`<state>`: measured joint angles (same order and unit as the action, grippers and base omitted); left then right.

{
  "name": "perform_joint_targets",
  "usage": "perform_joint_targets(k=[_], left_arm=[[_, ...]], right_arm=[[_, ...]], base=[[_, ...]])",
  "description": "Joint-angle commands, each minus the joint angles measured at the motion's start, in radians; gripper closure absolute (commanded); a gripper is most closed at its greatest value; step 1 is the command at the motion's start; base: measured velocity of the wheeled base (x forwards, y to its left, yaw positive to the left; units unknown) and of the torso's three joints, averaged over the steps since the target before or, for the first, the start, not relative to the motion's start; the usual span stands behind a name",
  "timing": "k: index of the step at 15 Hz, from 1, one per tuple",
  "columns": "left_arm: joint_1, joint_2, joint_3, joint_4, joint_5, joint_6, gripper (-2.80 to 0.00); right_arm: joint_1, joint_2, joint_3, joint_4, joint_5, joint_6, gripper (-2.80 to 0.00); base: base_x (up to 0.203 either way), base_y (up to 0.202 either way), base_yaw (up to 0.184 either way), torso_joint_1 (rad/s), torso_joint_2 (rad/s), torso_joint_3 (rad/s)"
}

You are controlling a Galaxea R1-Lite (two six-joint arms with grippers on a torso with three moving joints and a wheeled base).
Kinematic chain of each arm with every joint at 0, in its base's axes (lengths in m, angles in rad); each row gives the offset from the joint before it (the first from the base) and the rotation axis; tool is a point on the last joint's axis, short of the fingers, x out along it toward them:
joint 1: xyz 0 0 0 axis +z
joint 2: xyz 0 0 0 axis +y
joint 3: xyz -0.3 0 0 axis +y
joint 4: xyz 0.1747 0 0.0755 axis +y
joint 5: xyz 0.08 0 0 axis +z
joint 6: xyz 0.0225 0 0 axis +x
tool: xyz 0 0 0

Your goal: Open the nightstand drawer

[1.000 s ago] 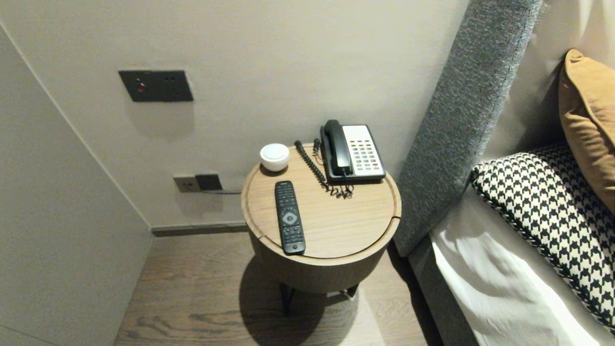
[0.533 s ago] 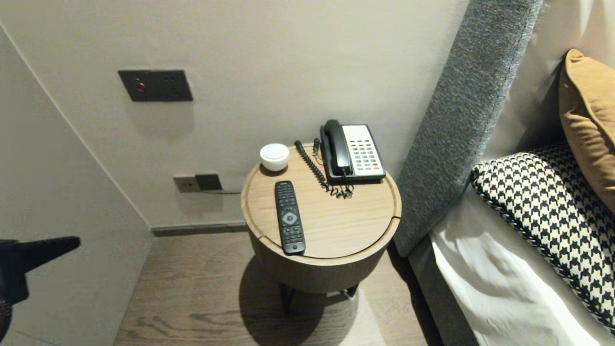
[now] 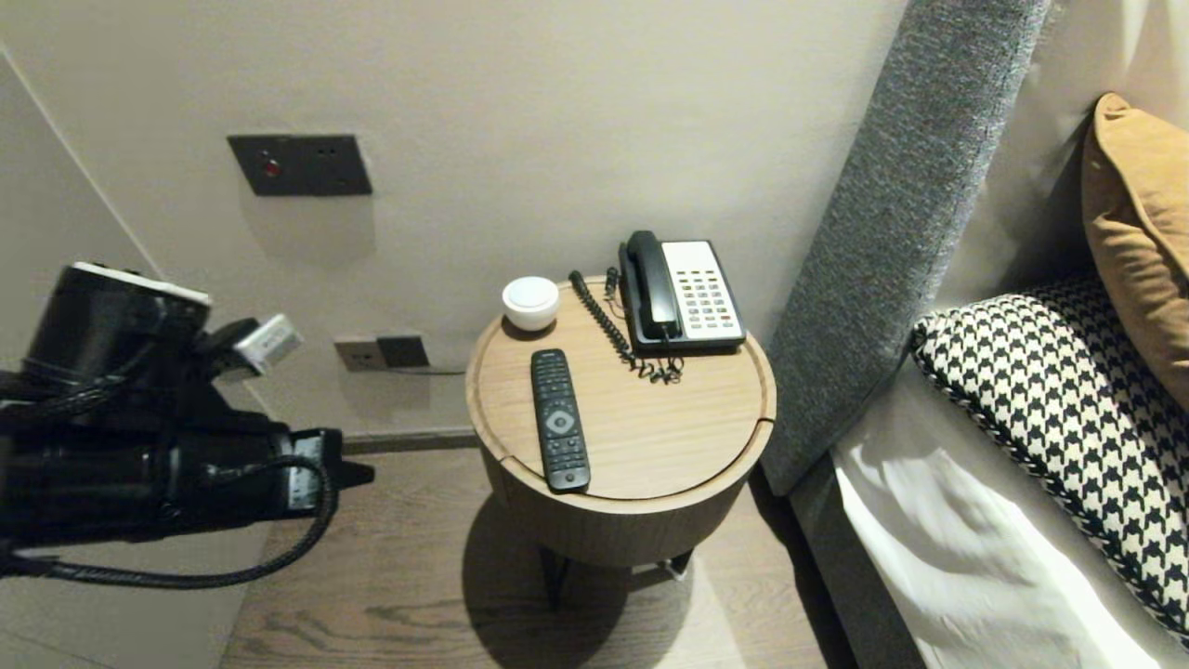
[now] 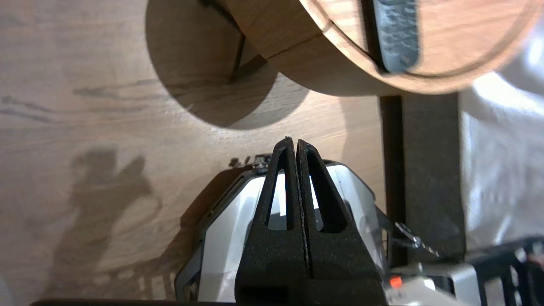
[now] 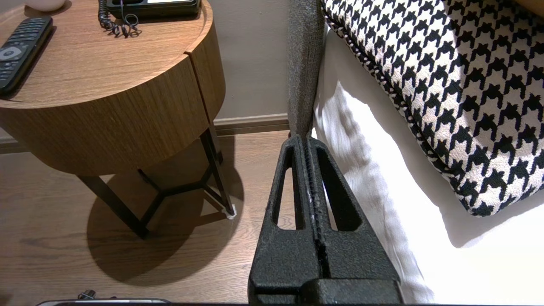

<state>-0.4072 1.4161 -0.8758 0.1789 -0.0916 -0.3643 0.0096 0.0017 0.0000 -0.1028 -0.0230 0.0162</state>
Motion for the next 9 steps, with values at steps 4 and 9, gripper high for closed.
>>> perform_joint_targets(k=[4, 9], left_arm=[[-0.059, 0.28, -0.149, -0.005, 0.022, -0.057, 0.0], [-0.082, 0.42, -0.29, -0.004, 0.016, -0.136, 0.0]], right_arm=[[0.001, 0.001, 0.04, -0.002, 0.0, -0.001, 0.0], [0.001, 0.002, 0.04, -0.002, 0.0, -0.001, 0.0]], base=[[0.0, 0.0, 0.0, 0.0, 0.0, 0.0], [0.0, 0.0, 0.0, 0.0, 0.0, 0.0]])
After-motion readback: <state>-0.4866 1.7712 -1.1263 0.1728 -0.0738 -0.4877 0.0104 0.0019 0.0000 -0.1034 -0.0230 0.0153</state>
